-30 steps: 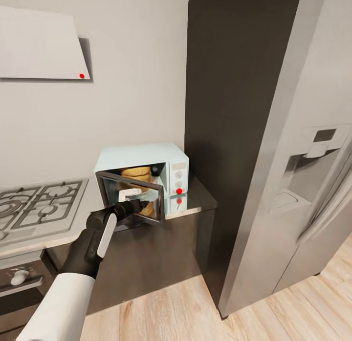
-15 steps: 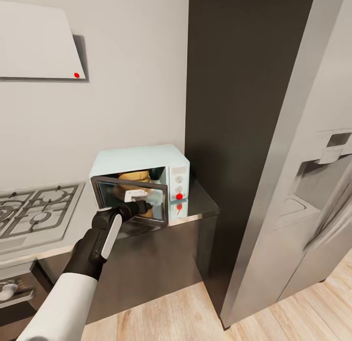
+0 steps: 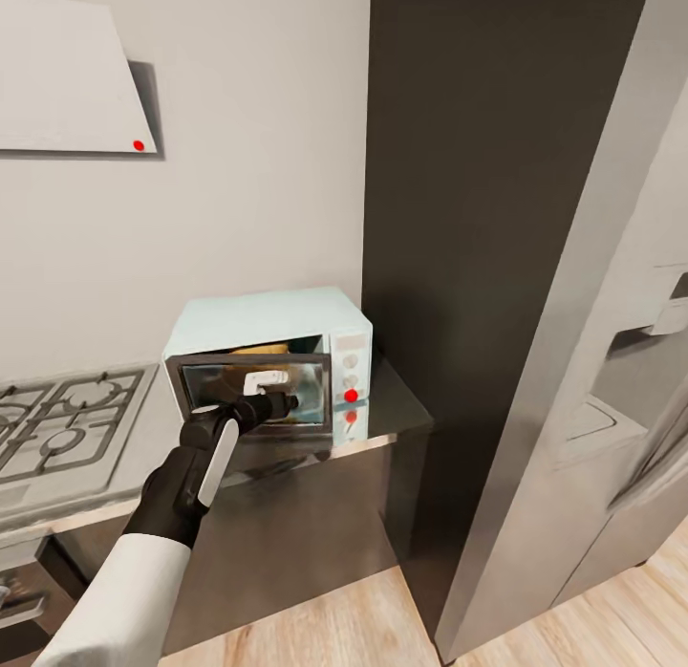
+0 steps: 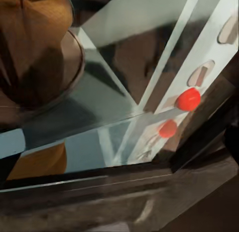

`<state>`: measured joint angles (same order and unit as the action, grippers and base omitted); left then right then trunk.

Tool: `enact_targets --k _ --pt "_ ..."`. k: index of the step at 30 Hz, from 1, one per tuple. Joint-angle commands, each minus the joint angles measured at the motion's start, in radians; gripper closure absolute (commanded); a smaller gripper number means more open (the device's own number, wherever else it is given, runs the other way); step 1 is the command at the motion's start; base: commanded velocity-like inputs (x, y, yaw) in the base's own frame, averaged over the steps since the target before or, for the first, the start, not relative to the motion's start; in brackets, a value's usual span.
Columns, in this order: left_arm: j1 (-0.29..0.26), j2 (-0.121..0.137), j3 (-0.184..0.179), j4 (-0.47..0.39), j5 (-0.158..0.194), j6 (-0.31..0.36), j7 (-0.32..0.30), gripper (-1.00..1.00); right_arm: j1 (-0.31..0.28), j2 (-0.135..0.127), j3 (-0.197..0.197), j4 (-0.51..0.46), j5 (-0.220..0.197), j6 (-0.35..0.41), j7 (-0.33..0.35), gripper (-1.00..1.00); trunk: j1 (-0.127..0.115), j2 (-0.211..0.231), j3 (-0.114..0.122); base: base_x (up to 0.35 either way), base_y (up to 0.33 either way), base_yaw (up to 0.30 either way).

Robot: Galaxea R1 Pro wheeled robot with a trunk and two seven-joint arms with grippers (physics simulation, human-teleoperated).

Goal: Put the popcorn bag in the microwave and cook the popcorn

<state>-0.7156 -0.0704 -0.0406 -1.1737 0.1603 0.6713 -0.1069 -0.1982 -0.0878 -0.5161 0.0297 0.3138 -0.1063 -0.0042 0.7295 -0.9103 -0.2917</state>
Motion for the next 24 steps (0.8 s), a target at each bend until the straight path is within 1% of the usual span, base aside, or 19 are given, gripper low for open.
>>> enact_targets --k 1,21,24 --pt "-0.001 0.000 0.001 -0.001 0.002 0.005 0.001 -1.00 -0.001 -0.001 -0.008 0.003 0.008 -0.006 0.000 -1.00 0.000 -0.001 -0.001 0.150 0.000 0.000" --pt "-0.001 0.000 0.001 -0.001 0.002 0.005 0.002 -1.00 -0.001 -0.002 -0.008 0.003 0.008 -0.007 0.000 -1.00 0.000 -0.001 -0.001 0.150 0.000 0.000" --pt "0.000 0.000 0.001 -0.001 0.002 0.005 0.002 -1.00 -0.001 -0.003 -0.008 0.003 0.008 -0.007 0.000 -1.00 0.000 -0.001 -0.001 0.083 0.000 0.000"
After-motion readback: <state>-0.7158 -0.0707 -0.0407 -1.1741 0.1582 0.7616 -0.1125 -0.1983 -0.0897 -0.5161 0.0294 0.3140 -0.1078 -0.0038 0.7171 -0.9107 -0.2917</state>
